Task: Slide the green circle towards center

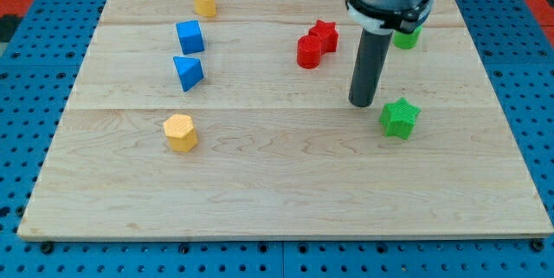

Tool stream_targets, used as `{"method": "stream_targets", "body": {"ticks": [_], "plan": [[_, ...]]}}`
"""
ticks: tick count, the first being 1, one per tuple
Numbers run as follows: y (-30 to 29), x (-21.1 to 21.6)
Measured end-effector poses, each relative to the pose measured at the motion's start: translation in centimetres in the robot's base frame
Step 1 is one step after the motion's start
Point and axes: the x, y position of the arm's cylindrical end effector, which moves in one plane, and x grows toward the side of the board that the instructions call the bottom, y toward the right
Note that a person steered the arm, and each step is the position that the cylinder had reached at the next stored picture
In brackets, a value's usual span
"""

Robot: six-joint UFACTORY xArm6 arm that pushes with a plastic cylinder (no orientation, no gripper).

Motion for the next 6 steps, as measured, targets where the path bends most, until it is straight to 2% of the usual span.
{"method": "stream_targets", "body": {"ticks": [1, 2, 3, 4, 5, 6], "plan": [[4.3, 3.6], [5.9, 8.4], [9.1, 6.9], [16.6, 0.8], [18.4, -6.4], [16.8, -12.2]]}}
